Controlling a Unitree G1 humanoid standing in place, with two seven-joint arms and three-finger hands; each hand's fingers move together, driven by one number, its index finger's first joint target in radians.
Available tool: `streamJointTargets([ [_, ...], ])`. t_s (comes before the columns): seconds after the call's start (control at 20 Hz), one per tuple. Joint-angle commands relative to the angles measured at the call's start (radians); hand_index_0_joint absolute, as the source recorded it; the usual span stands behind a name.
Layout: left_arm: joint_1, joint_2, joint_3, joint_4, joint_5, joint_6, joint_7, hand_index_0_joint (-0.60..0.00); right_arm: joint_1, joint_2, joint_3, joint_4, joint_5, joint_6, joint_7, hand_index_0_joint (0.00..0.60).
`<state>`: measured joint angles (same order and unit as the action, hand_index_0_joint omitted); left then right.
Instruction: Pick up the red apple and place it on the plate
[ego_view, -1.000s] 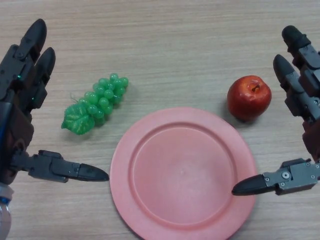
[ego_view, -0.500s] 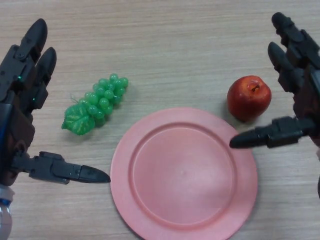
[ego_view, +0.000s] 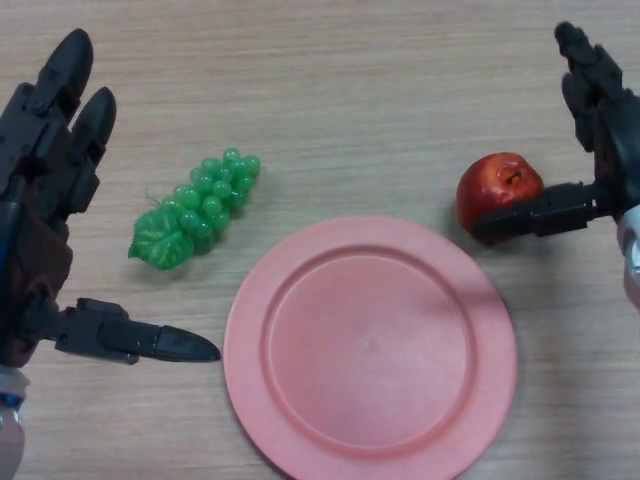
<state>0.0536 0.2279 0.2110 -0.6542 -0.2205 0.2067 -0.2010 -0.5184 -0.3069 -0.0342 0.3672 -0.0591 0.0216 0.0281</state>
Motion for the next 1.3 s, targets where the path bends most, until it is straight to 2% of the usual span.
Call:
streamJointTargets([
  [0.05,-0.02,0.038,0.081,-0.04,-0.025,-0.154,0.016,0.0,-0.097,-0.042,-0.042,0.023,-0.072,-0.154,-0.047,0.0],
  [0.35,-0.012,0.037,0.092,-0.041,-0.02,-0.165,0.017,0.0,-0.128,-0.007,-0.018,0.138,-0.088,-0.147,-0.055,0.0],
  [0.4,-0.012,0.037,0.092,-0.041,-0.019,-0.165,0.017,0.0,-0.128,-0.006,-0.017,0.139,-0.089,-0.146,-0.054,0.1],
  [0.45,-0.012,0.037,0.092,-0.04,-0.018,-0.166,0.018,0.0,-0.128,-0.005,-0.013,0.143,-0.093,-0.146,-0.048,0.25],
  [0.5,-0.012,0.037,0.094,-0.04,-0.018,-0.163,0.02,0.0,-0.129,-0.005,-0.009,0.151,-0.101,-0.152,-0.04,0.35],
  [0.55,-0.013,0.037,0.098,-0.042,-0.018,-0.159,0.025,0.0,-0.132,-0.008,0.003,0.178,-0.132,-0.175,-0.029,0.5],
  [0.6,-0.013,0.037,0.104,-0.044,-0.019,-0.161,0.028,0.0,-0.137,-0.018,0.022,0.231,-0.211,-0.222,-0.031,0.598],
  [0.7,-0.012,0.038,0.109,-0.036,-0.021,-0.164,0.026,0.0,-0.135,-0.007,0.014,0.243,-0.243,-0.225,-0.027,0.6],
  [0.9,-0.003,0.032,0.101,-0.036,-0.01,-0.179,0.029,0.0,-0.116,0.024,-0.002,0.133,-0.165,-0.165,0.009,0.6],
  [1.05,0.002,0.03,0.103,-0.039,-0.018,-0.174,0.025,0.0,-0.064,0.039,0.008,-0.082,-0.115,-0.076,0.037,0.6],
  [1.15,-0.004,0.035,0.108,-0.038,-0.019,-0.169,0.025,0.0,-0.004,0.064,0.022,-0.273,-0.058,0.033,0.069,0.6],
  [1.3,-0.009,0.038,0.113,-0.041,-0.022,-0.167,0.024,0.0,0.119,0.095,0.081,-0.52,-0.07,0.148,0.113,0.6],
])
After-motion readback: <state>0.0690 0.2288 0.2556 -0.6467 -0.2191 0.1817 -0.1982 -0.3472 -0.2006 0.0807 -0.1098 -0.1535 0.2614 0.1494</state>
